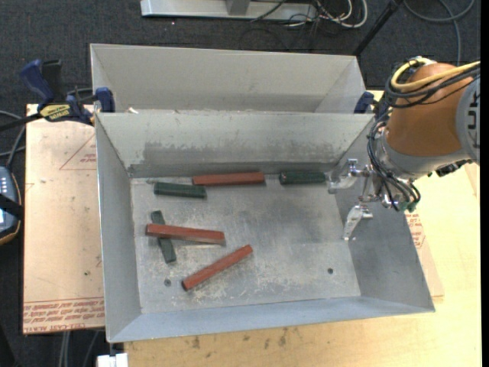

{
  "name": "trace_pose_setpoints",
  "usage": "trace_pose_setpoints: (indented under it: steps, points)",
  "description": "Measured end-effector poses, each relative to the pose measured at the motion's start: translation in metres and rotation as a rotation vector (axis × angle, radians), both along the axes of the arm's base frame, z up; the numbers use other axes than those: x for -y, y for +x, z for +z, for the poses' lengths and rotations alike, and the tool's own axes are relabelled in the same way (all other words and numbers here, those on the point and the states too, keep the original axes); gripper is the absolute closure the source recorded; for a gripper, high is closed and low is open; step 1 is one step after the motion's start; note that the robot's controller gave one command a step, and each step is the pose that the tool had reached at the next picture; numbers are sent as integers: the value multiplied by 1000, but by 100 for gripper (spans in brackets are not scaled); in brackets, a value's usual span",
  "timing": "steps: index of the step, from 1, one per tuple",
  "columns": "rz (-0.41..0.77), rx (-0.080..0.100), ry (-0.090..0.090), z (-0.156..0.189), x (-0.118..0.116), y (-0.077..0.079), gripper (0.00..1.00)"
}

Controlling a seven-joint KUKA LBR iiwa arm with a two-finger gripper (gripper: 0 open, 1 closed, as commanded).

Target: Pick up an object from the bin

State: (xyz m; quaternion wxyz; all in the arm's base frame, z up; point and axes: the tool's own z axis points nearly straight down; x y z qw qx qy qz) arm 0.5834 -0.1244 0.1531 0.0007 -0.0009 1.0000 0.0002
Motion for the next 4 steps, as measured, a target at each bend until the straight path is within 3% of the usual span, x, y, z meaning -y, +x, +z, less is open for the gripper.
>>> trace_pose_setpoints:
  steps: [1, 2, 3, 4]
  points:
    - [0, 0, 0, 0, 0, 0, 0]
    - [57, 5, -4, -28, -31, 18, 0]
    - [254, 0, 1, -58, -72, 15, 0]
    - [449, 11, -7, -77, -99, 10, 0]
